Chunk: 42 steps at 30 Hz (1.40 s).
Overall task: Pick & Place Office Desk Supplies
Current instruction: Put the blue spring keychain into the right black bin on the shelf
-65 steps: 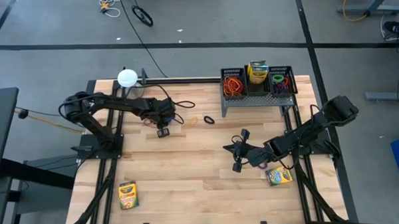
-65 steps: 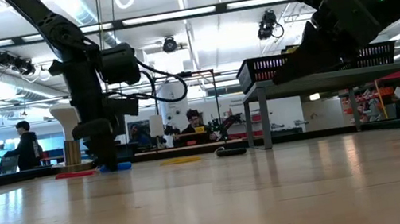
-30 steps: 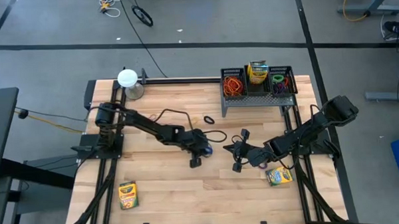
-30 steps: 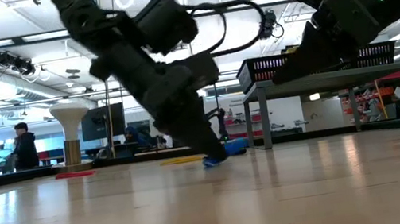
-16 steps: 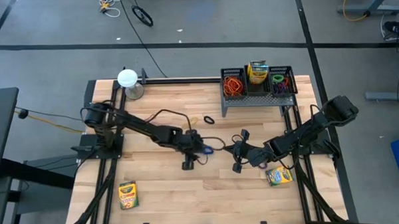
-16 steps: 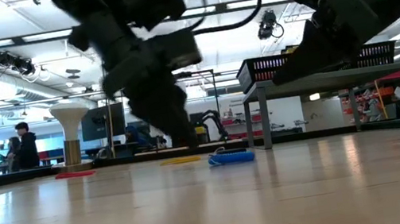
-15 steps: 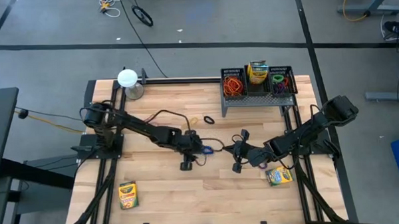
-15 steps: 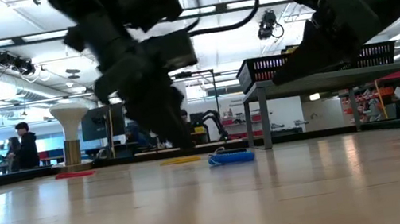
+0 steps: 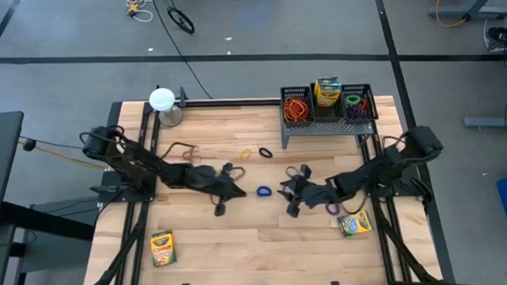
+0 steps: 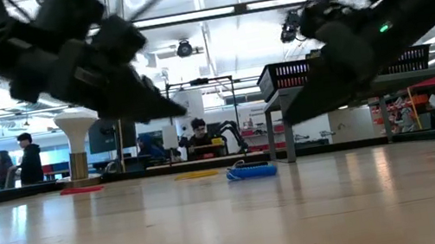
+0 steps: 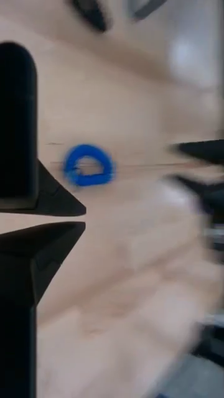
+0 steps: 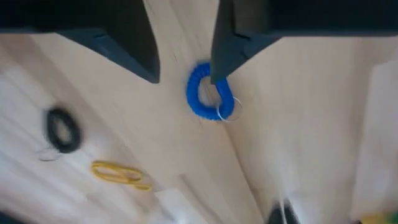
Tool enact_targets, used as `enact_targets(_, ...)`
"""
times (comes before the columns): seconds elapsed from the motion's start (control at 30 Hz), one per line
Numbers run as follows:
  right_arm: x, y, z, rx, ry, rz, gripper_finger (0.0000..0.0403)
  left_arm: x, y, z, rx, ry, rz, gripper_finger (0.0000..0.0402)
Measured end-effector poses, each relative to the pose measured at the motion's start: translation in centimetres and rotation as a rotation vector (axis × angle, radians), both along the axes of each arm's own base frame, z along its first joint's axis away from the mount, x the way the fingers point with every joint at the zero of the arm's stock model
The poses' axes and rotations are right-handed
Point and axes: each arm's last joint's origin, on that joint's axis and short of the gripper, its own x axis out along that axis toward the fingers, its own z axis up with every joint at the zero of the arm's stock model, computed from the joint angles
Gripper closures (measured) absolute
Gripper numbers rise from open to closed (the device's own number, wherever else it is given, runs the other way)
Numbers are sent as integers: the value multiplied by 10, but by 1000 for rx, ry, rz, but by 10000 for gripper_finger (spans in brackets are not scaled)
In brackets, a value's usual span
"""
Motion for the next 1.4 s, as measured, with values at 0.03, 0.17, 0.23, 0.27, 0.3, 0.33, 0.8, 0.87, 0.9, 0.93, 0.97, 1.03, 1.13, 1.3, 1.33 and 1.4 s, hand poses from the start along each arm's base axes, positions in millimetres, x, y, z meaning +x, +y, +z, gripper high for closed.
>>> enact_targets(0.03,6,1,-3,-3,12,-1,249,-6,1,1,-7,-59,5,374)
enact_targets(0.17,30,4,-16,-58,69,25,206,-30,6,1,-15,-235,44,378)
enact_targets(0.23,41,4,-22,-74,95,31,185,-41,9,-1,-13,-288,76,378)
enact_targets(0.27,44,4,-25,-84,116,35,175,-45,10,-1,-14,-310,92,378)
enact_targets(0.3,48,4,-27,-85,124,35,164,-49,11,-1,-15,-327,108,378)
enact_targets(0.33,51,4,-29,-84,135,41,155,-53,12,-2,-13,-339,124,378)
enact_targets(0.8,60,-14,-39,-18,187,121,225,-54,14,0,-13,-367,175,378)
enact_targets(0.87,59,-11,-39,-36,193,141,259,-54,14,0,-15,-367,175,378)
enact_targets(0.9,59,-10,-39,-45,197,150,276,-54,14,0,-16,-367,174,378)
enact_targets(0.93,58,-9,-39,-52,201,156,292,-54,14,0,-16,-367,175,378)
enact_targets(0.97,58,-8,-39,-60,203,166,307,-54,14,0,-16,-367,175,378)
enact_targets(1.03,56,-6,-36,-77,209,178,333,-54,14,0,-16,-367,175,378)
enact_targets(1.13,51,-5,-26,-94,226,182,354,-54,14,0,-16,-367,175,378)
enact_targets(1.3,33,0,10,-125,244,137,345,-54,14,0,-16,-365,175,378)
enact_targets(1.33,28,1,18,-129,244,130,343,-54,14,-1,-16,-363,175,378)
enact_targets(1.4,15,4,38,-141,228,107,342,-54,14,-1,-15,-359,174,378)
